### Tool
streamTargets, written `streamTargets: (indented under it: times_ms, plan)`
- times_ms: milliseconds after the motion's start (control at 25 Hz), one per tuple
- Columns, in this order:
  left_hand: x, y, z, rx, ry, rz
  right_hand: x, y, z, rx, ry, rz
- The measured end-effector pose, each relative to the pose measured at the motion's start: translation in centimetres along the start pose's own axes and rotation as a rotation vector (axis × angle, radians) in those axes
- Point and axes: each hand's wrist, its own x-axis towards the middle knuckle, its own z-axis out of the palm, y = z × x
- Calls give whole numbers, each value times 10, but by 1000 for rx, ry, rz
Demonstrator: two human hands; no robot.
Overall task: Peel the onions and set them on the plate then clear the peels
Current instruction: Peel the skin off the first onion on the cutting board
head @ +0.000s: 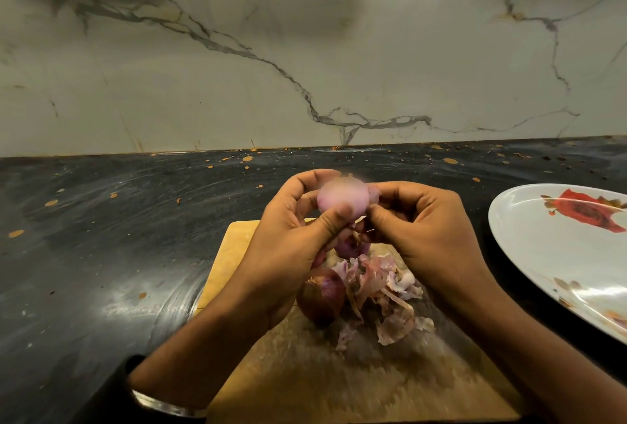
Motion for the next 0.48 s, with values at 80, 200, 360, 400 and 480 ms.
streamTargets:
  times_ms: [80,200,360,400,480]
  plan:
    - [1,1,-1,-37,0,-21,-1,2,3,-128,37,-74]
    - [1,1,-2,-4,-5,-31,-3,2,5,-184,52,-131]
    - [-1,-1,2,2,-32,-31,-3,4,3,-239,112,-190]
    - [-1,-1,2,2,-37,-26,-2,5,3,-245,124,-193]
    - [-1,0,2,-6,-24,-20,-1,6,4,-255,109,-209]
